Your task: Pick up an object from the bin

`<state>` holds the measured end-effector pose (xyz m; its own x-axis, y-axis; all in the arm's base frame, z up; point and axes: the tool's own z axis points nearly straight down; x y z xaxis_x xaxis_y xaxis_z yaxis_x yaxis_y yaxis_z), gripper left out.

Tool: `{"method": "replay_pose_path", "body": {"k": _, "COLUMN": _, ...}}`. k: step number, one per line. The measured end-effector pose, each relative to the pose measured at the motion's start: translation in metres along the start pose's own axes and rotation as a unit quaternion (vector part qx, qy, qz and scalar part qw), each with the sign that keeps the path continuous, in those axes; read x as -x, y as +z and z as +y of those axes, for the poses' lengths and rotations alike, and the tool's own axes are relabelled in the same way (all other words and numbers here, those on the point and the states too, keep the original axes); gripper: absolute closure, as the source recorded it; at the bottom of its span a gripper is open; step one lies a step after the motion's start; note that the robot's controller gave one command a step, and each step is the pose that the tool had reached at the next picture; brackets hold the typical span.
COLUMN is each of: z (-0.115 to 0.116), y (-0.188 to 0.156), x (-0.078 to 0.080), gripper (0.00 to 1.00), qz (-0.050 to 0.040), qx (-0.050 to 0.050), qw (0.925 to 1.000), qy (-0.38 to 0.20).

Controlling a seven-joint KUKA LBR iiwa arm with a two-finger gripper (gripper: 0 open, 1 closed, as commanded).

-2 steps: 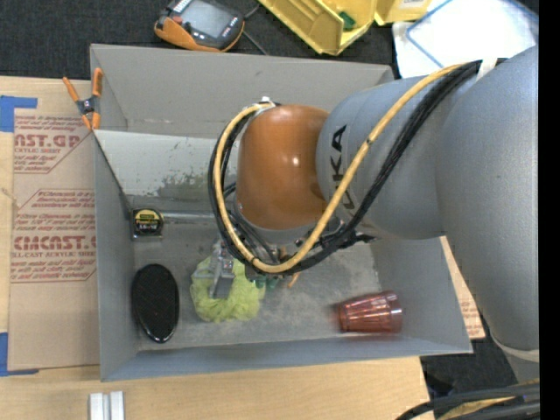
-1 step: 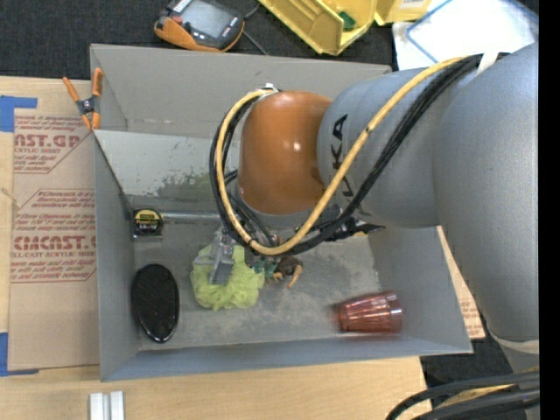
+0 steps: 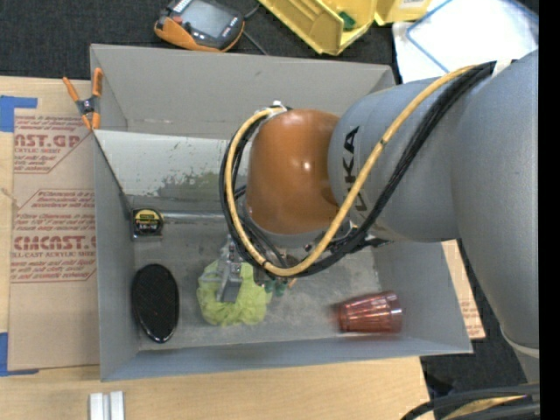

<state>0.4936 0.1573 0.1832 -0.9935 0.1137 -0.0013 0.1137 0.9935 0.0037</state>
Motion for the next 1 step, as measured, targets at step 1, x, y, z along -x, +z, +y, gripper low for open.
{"method": "replay_pose_path", "body": {"k": 1, "z": -0.0117, "y": 0.0198, "x": 0.0350, "gripper": 1.00, "qz": -0.0019, "qx": 0.002, "qw": 0.9995, "qy": 0.030}}
